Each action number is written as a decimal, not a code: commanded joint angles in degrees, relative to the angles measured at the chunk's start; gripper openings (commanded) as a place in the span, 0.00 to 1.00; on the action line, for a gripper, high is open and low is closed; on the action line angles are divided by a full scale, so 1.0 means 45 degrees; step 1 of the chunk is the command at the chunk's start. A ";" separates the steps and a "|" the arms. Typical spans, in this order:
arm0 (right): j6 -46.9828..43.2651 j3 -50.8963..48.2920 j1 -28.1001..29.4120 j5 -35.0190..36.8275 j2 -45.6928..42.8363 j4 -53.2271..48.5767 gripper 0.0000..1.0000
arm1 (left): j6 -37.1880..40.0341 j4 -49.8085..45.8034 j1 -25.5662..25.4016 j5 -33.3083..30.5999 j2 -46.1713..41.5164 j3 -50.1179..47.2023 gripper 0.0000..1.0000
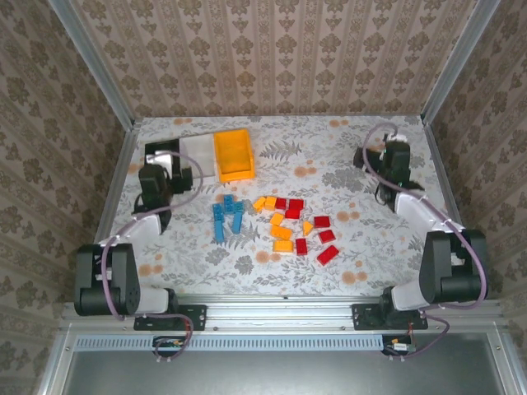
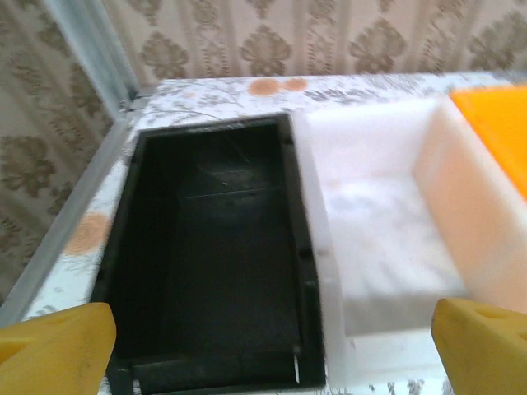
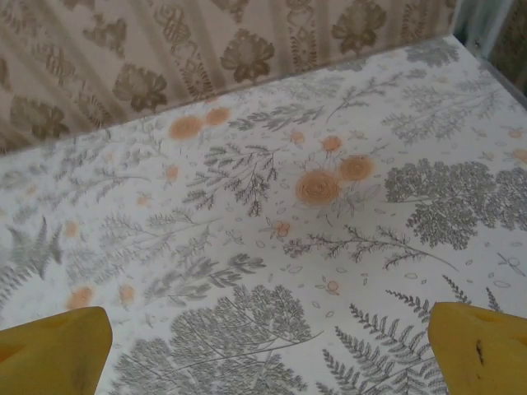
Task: Sort the legos into containers by color
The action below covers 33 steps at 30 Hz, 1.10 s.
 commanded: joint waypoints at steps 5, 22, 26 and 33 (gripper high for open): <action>0.2414 0.3688 0.0086 -0.4206 0.1745 -0.6881 1.00 | -0.3286 -0.9441 0.0404 0.0262 0.0757 0.4413 1.00; 0.1523 0.4558 0.3276 -0.4687 0.2530 -1.1545 1.00 | -0.3261 -1.4184 -0.2755 0.3658 0.5729 1.1172 1.00; 0.1811 0.4036 0.3314 -0.4644 0.2016 -1.1441 1.00 | -0.3422 -1.4463 -0.3220 0.4197 0.7413 1.3016 0.98; 0.1703 0.3796 0.3296 -0.4152 0.1378 -1.1833 1.00 | -0.3409 -1.5208 -0.4185 0.4364 1.0063 1.6190 0.92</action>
